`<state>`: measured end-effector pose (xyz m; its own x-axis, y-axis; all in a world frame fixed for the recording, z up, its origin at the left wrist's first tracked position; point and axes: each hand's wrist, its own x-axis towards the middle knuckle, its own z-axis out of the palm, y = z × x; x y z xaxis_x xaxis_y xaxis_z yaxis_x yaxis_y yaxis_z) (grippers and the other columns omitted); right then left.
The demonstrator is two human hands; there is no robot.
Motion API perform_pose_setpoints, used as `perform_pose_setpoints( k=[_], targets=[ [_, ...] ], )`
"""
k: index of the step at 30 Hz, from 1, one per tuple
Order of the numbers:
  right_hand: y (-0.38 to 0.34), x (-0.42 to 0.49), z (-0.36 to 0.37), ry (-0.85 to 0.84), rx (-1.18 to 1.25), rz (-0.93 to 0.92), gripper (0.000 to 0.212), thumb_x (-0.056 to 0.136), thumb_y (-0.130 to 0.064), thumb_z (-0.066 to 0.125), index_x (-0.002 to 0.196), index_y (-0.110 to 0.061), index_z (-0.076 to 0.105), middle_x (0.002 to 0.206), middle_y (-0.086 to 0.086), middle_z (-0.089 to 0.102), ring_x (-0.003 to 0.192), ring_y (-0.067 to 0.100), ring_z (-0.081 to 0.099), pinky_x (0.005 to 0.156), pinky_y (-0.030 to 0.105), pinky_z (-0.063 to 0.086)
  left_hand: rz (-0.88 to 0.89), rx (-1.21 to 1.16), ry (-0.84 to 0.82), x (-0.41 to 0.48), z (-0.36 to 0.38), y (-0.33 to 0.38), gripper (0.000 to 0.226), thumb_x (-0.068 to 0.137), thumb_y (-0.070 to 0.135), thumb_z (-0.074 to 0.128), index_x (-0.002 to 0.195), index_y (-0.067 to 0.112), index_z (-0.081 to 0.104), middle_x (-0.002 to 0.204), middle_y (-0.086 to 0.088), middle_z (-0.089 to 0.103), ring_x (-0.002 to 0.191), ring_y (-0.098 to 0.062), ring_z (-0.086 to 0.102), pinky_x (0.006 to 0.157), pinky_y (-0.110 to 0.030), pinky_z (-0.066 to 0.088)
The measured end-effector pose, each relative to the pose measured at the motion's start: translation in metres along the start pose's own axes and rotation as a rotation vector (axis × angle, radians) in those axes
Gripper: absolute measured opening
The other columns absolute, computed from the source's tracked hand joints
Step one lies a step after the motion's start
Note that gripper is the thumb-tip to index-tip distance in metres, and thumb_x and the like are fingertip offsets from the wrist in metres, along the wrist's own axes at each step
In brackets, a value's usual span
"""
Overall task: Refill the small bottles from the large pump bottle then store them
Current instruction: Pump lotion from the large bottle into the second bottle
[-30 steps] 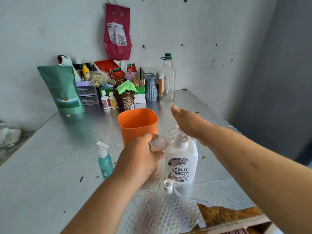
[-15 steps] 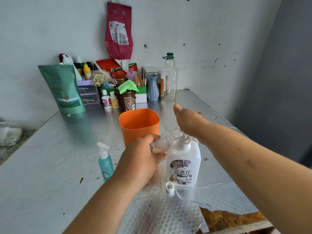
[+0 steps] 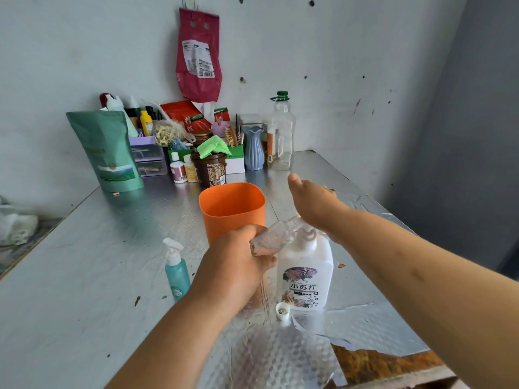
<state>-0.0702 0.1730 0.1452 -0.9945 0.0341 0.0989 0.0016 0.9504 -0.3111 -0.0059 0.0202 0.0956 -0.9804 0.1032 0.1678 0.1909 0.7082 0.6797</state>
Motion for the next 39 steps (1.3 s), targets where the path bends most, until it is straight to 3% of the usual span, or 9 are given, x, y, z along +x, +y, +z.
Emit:
perform_pose_setpoints(
  k=[4, 8, 15, 19, 22, 25, 31, 37, 39],
  targets=[
    [-0.001, -0.001, -0.004, -0.001, 0.016, -0.014, 0.035, 0.095, 0.0, 0.023, 0.127, -0.013, 0.03, 0.075, 0.005, 0.034, 0.091, 0.023, 0.031, 0.107, 0.049, 0.03, 0.013, -0.002, -0.001, -0.001, -0.002, 0.002, 0.039, 0.085, 0.034, 0.073, 0.122, 0.036, 0.061, 0.114, 0.017, 0.068, 0.102, -0.01, 0.063, 0.088, -0.03, 0.052],
    [-0.002, 0.001, 0.001, -0.021, 0.087, 0.026, 0.042, 0.094, 0.002, 0.025, 0.135, -0.008, 0.027, 0.07, 0.002, 0.03, 0.088, 0.022, 0.034, 0.084, 0.039, 0.029, 0.011, -0.023, -0.006, 0.0, -0.002, 0.001, 0.038, 0.085, 0.034, 0.073, 0.121, 0.036, 0.062, 0.109, 0.018, 0.068, 0.099, -0.009, 0.063, 0.087, -0.031, 0.052],
    [0.001, 0.006, 0.012, -0.017, 0.091, 0.042, 0.048, 0.091, 0.004, 0.024, 0.137, -0.008, 0.026, 0.069, -0.001, 0.022, 0.093, 0.027, 0.041, 0.112, 0.051, 0.024, -0.001, -0.043, -0.016, 0.002, 0.003, -0.004, 0.034, 0.084, 0.032, 0.074, 0.116, 0.039, 0.064, 0.103, 0.017, 0.07, 0.096, -0.009, 0.065, 0.086, -0.033, 0.053],
    [0.0, 0.004, 0.016, 0.007, 0.18, 0.077, 0.046, 0.092, 0.003, 0.025, 0.136, -0.009, 0.027, 0.08, 0.004, 0.032, 0.102, 0.03, 0.046, 0.113, 0.051, 0.024, -0.023, -0.055, -0.029, 0.001, 0.006, -0.005, 0.035, 0.085, 0.03, 0.074, 0.118, 0.037, 0.064, 0.105, 0.015, 0.07, 0.097, -0.011, 0.066, 0.087, -0.035, 0.054],
    [0.0, -0.002, 0.008, -0.012, 0.307, 0.116, 0.026, 0.098, -0.004, 0.02, 0.115, -0.016, 0.034, 0.077, 0.003, 0.039, 0.098, 0.027, 0.041, 0.112, 0.048, 0.023, -0.017, -0.058, -0.024, 0.0, 0.004, -0.004, 0.033, 0.084, 0.031, 0.074, 0.115, 0.038, 0.065, 0.102, 0.016, 0.071, 0.095, -0.011, 0.066, 0.086, -0.035, 0.054],
    [-0.001, -0.004, 0.001, -0.031, 0.364, 0.08, 0.041, 0.103, -0.022, 0.015, 0.129, -0.006, 0.042, 0.12, 0.021, 0.055, 0.119, 0.038, 0.047, 0.112, 0.05, 0.028, -0.006, -0.054, -0.022, 0.0, 0.0, -0.002, 0.034, 0.084, 0.032, 0.074, 0.117, 0.038, 0.064, 0.104, 0.017, 0.07, 0.096, -0.01, 0.065, 0.086, -0.033, 0.053],
    [0.006, -0.002, -0.006, -0.078, 0.472, 0.099, 0.055, 0.101, -0.042, 0.017, 0.138, -0.011, 0.044, 0.14, 0.015, 0.046, 0.13, 0.033, 0.041, 0.109, 0.045, 0.03, 0.015, -0.053, -0.029, 0.0, -0.004, 0.002, 0.032, 0.085, 0.032, 0.074, 0.115, 0.037, 0.064, 0.107, 0.018, 0.068, 0.098, -0.008, 0.063, 0.086, -0.03, 0.052],
    [0.006, -0.005, -0.006, -0.039, 0.103, 0.085, 0.023, 0.1, -0.01, 0.022, 0.092, -0.015, 0.042, 0.089, 0.015, 0.05, 0.096, 0.029, 0.042, 0.109, 0.048, 0.031, 0.006, -0.06, -0.026, 0.0, -0.002, 0.002, 0.033, 0.085, 0.033, 0.073, 0.116, 0.038, 0.064, 0.104, 0.017, 0.069, 0.096, -0.009, 0.064, 0.086, -0.034, 0.054],
    [0.004, -0.003, -0.003, -0.028, 0.04, 0.089, 0.033, 0.094, 0.0, 0.026, 0.118, -0.014, 0.042, 0.102, 0.015, 0.05, 0.108, 0.033, 0.046, 0.112, 0.05, 0.026, 0.006, -0.06, -0.02, 0.0, -0.001, 0.001, 0.033, 0.085, 0.033, 0.074, 0.115, 0.038, 0.064, 0.102, 0.017, 0.07, 0.095, -0.009, 0.064, 0.086, -0.035, 0.054]
  ],
)
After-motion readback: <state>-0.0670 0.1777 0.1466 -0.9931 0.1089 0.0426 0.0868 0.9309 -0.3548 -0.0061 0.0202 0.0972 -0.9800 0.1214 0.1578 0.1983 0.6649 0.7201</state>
